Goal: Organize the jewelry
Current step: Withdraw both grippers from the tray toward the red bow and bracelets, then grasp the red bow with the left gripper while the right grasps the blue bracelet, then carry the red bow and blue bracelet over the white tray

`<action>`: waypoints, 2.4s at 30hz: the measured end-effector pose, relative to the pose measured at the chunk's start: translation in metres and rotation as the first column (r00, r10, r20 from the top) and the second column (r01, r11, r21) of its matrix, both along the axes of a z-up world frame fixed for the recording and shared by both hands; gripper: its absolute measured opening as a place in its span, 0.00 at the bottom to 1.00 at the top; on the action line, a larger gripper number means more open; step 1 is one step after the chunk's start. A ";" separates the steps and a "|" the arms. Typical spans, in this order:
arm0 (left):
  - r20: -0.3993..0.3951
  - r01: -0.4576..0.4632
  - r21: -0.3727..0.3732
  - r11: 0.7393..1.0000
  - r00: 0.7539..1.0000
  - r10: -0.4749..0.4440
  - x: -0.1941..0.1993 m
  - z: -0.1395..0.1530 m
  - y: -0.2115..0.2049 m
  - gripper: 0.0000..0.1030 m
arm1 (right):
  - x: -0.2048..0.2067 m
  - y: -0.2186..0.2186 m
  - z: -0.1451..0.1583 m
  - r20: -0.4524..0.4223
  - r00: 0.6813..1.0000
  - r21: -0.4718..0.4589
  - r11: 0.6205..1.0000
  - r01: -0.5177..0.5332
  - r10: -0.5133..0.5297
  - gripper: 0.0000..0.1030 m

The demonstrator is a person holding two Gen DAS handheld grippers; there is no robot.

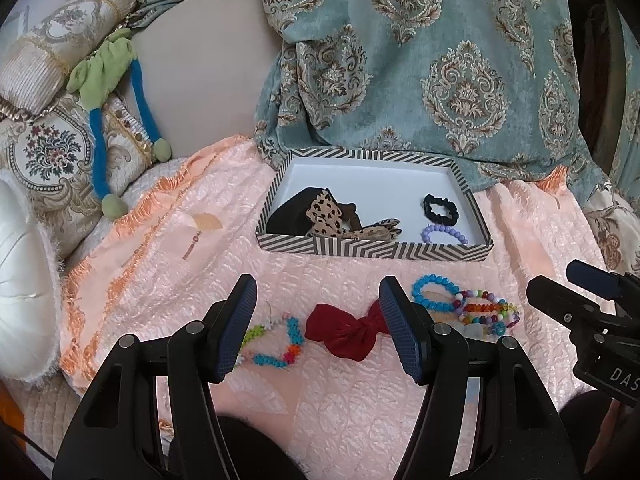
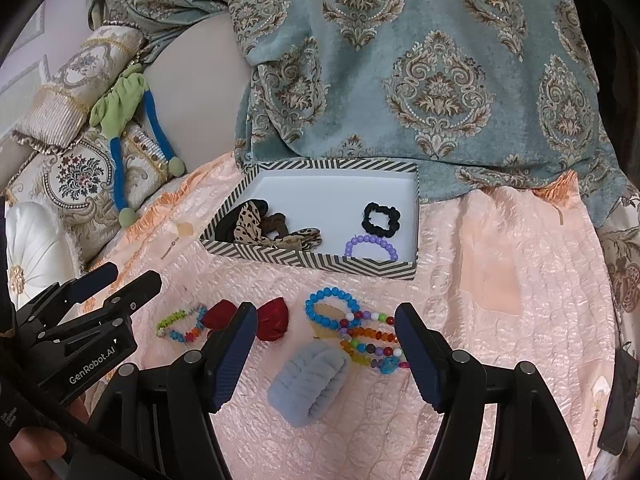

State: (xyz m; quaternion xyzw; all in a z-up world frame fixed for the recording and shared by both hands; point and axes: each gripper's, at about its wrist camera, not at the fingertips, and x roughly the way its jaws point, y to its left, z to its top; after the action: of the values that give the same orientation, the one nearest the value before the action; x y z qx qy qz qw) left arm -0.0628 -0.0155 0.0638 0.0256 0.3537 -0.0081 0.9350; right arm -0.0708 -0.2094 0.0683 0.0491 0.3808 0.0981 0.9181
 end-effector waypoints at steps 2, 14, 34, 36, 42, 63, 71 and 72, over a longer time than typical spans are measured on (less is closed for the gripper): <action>-0.004 0.000 0.000 1.000 1.000 0.000 0.001 -0.002 0.001 0.62 | 0.001 -0.001 -0.001 -0.003 1.000 0.002 1.000 0.000 0.000 0.67; -0.103 -0.001 -0.141 0.990 0.995 -0.013 0.022 -0.009 0.043 0.62 | 0.011 -0.031 -0.008 -0.025 0.999 0.006 0.999 0.044 -0.044 0.67; -0.310 0.170 -0.235 0.957 0.920 -0.239 0.067 -0.067 0.004 0.66 | 0.089 -0.016 -0.068 -0.163 0.974 -0.014 0.986 -0.164 0.160 0.57; -0.318 0.190 -0.228 0.955 0.912 -0.258 0.070 -0.073 0.000 0.66 | 0.100 -0.009 -0.077 -0.188 0.963 -0.019 0.979 -0.202 0.195 0.57; -0.363 0.261 -0.187 0.947 0.877 -0.314 0.083 -0.093 -0.012 0.66 | 0.125 0.007 -0.103 -0.232 0.936 -0.064 0.956 -0.286 0.265 0.57; -0.291 0.244 -0.153 0.958 0.915 -0.280 0.091 -0.087 -0.011 0.20 | 0.116 -0.007 -0.060 -0.122 0.964 0.053 0.971 -0.233 0.238 0.08; -0.210 0.213 -0.123 0.969 0.949 -0.235 0.084 -0.052 -0.004 0.20 | 0.107 -0.005 -0.023 -0.060 0.972 0.055 0.973 -0.224 0.227 0.08; -0.201 0.208 -0.117 0.971 0.953 -0.228 0.084 -0.049 -0.004 0.20 | 0.105 -0.005 -0.021 -0.056 0.972 0.053 0.973 -0.223 0.226 0.08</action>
State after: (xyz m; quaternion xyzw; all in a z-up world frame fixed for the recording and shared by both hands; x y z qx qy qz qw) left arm 0.0213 -0.0193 0.0151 0.0194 0.4460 -0.1308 0.8852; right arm 0.0346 -0.2145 0.0475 0.0299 0.4097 0.2087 0.8875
